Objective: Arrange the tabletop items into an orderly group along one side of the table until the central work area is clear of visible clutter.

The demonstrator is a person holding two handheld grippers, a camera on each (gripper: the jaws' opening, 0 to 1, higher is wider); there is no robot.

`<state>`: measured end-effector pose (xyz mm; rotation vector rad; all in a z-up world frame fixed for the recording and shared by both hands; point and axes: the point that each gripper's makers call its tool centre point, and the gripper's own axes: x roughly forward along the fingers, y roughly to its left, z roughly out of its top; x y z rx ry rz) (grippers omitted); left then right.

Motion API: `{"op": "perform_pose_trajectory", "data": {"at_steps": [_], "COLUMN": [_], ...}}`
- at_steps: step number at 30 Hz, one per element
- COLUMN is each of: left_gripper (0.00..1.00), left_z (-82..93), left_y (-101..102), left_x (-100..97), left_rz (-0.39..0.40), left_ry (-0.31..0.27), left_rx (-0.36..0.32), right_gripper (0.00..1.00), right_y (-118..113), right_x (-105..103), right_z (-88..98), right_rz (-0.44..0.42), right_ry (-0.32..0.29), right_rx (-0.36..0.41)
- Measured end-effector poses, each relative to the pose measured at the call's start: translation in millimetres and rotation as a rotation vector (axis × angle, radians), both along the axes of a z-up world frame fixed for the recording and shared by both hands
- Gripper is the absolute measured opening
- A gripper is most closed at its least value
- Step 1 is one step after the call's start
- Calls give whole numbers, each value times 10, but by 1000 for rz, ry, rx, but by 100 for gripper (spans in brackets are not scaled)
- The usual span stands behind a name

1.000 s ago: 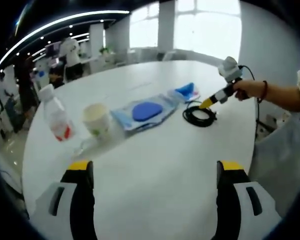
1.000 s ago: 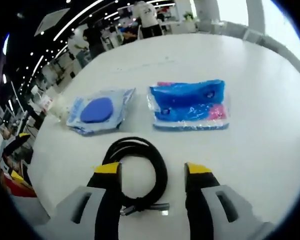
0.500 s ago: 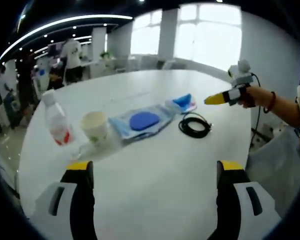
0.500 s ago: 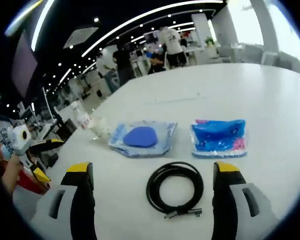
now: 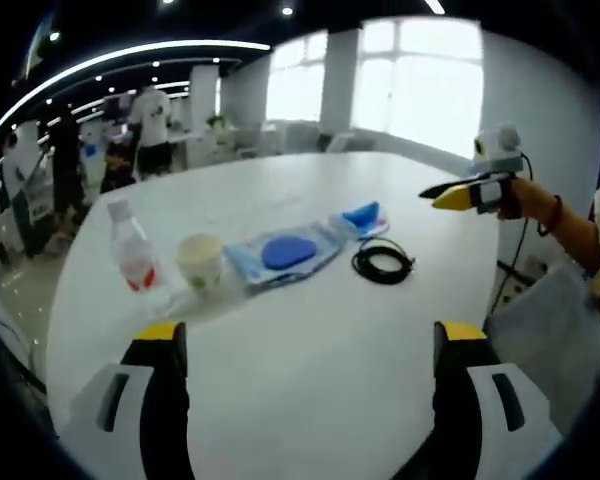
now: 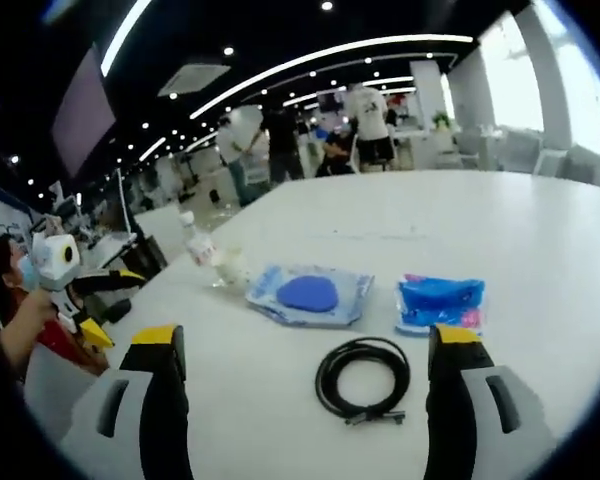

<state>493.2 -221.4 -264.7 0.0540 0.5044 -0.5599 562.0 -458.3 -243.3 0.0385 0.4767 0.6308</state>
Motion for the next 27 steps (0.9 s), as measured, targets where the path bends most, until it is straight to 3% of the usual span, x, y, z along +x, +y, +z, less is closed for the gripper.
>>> {"op": "perform_pose_trajectory", "data": {"at_steps": [7,15,21,27], "left_gripper": [100,100,100,99], "left_z": [65,90,86,20], "left_y": [7,24,3,45], "left_x": [-106,-211,-258,-304], "left_rz": [27,47,58,91], "left_ry": [-27,-61,-83,-71], "left_rx": [-18,-9,-32,-16], "right_gripper": [100,100,100,100], "right_y": [27,8,-48,-58], "right_x": [-204,-419,-539,-670], "right_z": [191,227,172,-4], "right_rz": [38,43,27,14], "right_ry": [-101,-125,-136,-97], "right_rx": [-33,-34,-41,-32]}}
